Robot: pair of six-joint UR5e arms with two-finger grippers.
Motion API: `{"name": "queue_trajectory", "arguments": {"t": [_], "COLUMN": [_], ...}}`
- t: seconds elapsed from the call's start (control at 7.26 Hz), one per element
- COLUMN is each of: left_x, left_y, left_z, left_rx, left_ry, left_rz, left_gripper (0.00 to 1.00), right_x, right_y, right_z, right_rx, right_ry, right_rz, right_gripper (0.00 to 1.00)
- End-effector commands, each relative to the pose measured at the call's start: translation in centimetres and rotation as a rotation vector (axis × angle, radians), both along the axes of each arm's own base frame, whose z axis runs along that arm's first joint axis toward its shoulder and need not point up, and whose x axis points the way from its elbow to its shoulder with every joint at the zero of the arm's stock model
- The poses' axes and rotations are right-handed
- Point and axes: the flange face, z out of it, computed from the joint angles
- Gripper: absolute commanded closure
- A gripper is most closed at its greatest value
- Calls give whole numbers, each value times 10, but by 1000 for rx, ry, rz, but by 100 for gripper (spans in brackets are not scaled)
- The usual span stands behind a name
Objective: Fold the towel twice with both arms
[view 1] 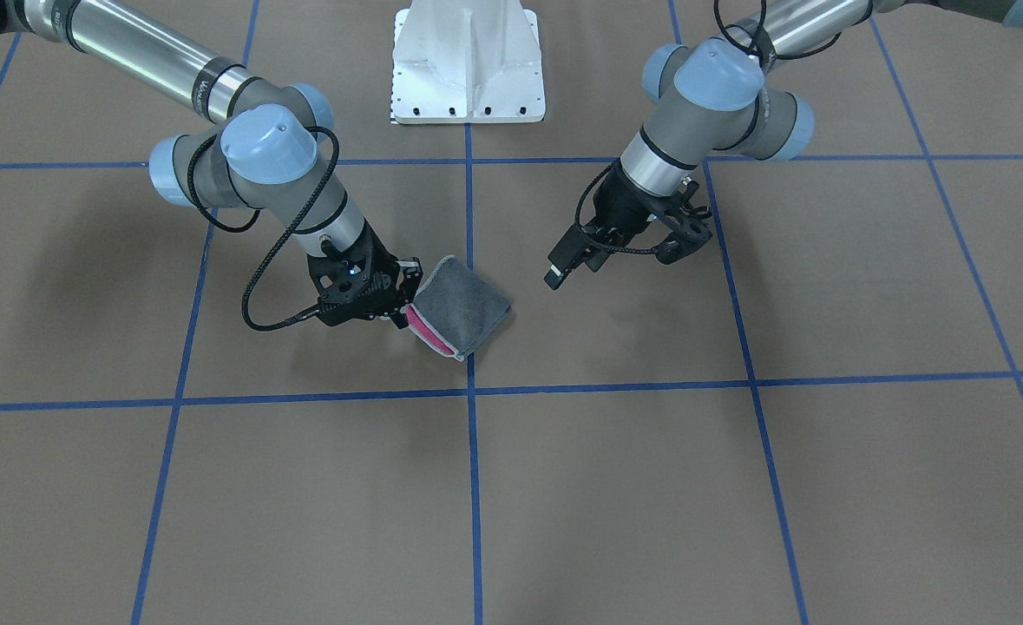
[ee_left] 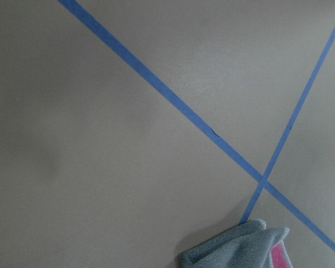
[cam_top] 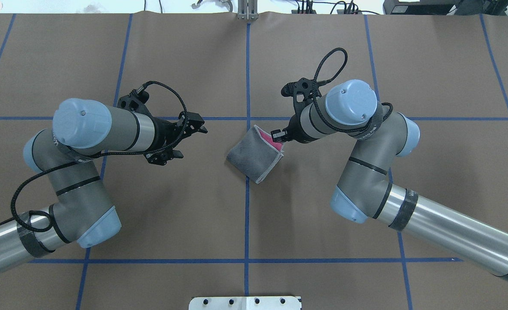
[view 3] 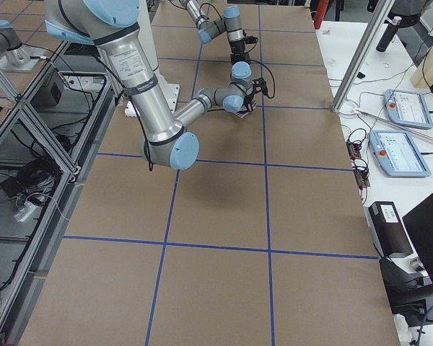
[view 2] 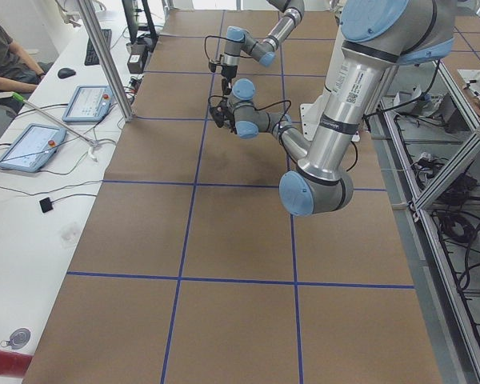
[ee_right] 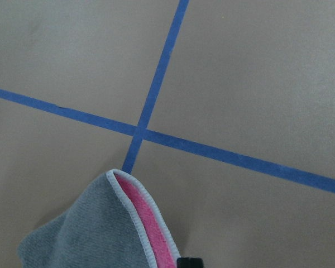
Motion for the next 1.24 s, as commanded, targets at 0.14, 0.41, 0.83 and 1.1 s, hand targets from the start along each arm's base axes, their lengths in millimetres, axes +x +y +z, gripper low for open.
{"name": "queue_trajectory", "arguments": {"t": [0.14,0.41,0.83,1.1], "left_x": [0,1,1,1], "left_y": [0,1,1,0], "left_z": [0,0,-1,-1], "left_rx": [-1,-2,0,-1], "left_ry": [-1,0,2,1], "left_rz": [0,1,1,1], "left_gripper": [0,0,0,0], "right_x": [-9,-9,8,-3], "right_y": [0,-4,-8,-1], "right_z": [-2,-9,-17,-19], "right_rx": [-15,-13,-9,-12], "right_ry": [9,18,-4,4], "right_rz": [16,28,31,22], "right_gripper": [100,0,0,0]}}
